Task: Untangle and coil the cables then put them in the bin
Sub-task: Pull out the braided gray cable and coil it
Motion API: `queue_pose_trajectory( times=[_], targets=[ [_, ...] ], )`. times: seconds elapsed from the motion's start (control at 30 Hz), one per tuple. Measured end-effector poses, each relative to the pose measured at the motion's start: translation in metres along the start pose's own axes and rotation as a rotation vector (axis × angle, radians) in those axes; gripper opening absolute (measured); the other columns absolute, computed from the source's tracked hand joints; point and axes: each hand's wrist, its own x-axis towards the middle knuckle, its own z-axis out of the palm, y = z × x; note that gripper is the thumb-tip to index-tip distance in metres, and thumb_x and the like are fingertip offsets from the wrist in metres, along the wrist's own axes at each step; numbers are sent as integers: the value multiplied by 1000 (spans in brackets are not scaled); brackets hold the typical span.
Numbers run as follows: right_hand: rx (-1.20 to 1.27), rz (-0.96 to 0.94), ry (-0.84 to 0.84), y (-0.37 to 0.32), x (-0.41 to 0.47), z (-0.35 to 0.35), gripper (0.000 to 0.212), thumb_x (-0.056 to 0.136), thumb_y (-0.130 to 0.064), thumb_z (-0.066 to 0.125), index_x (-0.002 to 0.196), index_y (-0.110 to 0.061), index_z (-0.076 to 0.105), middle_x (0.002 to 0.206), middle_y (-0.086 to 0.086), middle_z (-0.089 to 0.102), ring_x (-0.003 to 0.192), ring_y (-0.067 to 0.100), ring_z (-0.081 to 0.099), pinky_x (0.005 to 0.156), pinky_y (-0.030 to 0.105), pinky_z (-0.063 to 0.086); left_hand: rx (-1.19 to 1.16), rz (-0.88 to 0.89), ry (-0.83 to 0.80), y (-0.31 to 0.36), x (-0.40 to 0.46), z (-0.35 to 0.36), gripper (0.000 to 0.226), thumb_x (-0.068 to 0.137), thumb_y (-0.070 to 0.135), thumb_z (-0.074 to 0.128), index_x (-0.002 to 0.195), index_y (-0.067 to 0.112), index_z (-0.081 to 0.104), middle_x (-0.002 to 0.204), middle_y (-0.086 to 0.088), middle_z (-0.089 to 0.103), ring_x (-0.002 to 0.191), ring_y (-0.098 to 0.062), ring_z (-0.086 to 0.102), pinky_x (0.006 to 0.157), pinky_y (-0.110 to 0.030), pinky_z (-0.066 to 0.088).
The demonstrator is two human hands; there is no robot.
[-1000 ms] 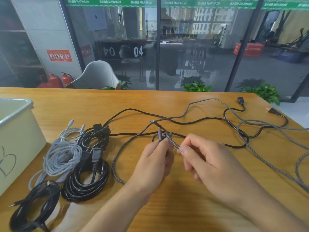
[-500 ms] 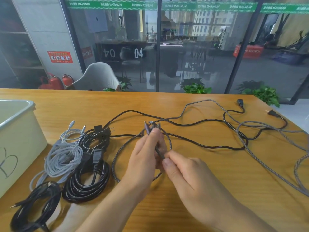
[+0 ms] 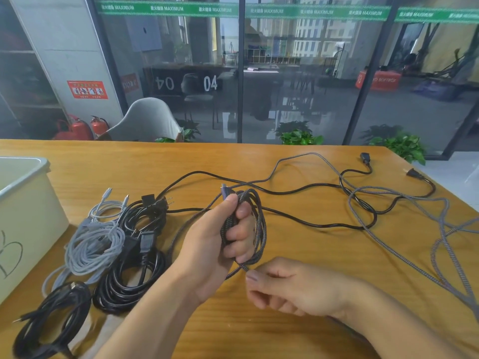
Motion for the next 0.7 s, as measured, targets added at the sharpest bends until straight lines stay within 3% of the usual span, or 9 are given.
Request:
queue_pose_trajectory(
  times=[0.13,0.2,0.3,0.4,0.43,0.47,0.53,0.63,0.7],
  targets=[
    [-45,92,-53,16,-5,-32,42,103,-55,47,78,-21,52,57,-11,26,50,10,18,43,21,14,10,-35,-117,5,-4,-3,34,104,38,45,77,19,50,60,8,25,45,-7,21,45,-22,27],
    [-121,126,12,21,-14,-52,44,100,-58,53,78,-20,53,59,-7,28,52,13,20,44,23,16,30,-53,-174,10,-5,-5,33,102,38,45,75,20,50,58,9,28,44,-6,23,44,-21,28],
    [-286,167,249,31,-27,-77,45,90,-59,68,70,-20,54,63,-3,36,55,13,30,50,23,25,103,-113,-265,13,-6,-5,34,101,39,44,74,21,52,56,11,30,44,-5,24,46,-22,25],
    [-221,190,531,44,-33,-96,36,92,-38,76,70,-15,59,70,-18,66,63,-2,60,73,24,47,165,-194,-358,12,-8,-4,32,100,42,47,75,23,52,57,11,30,45,-5,24,48,-23,22],
    [-146,184,603,46,-35,-101,33,93,-34,75,71,-14,60,75,-20,71,61,-5,61,72,25,48,186,-212,-386,10,-8,-3,31,98,43,48,76,23,52,57,11,29,45,-5,23,48,-22,23],
    [-70,177,633,46,-39,-105,32,90,-35,77,73,-13,61,74,-18,69,52,-1,53,60,23,41,210,-224,-413,8,-8,-2,31,97,44,48,76,23,52,58,10,29,46,-5,23,47,-21,24],
    [25,139,568,47,-51,-113,31,83,-39,82,80,-14,64,68,-6,52,51,9,31,50,22,24,254,-240,-449,5,-9,2,30,97,45,47,76,23,51,58,10,28,46,-5,22,47,-20,24],
    [135,78,386,52,-63,-119,27,86,-35,82,91,-12,69,73,-2,40,56,9,27,48,17,25,254,-252,-439,6,-9,0,30,96,45,48,75,24,52,58,10,29,45,-5,22,46,-20,22],
    [172,91,355,56,-65,-122,35,92,-45,76,92,-10,70,70,-3,33,57,10,26,49,18,26,211,-258,-407,8,-8,-2,30,95,44,51,74,23,53,57,10,29,45,-5,22,46,-21,22]
  ],
)
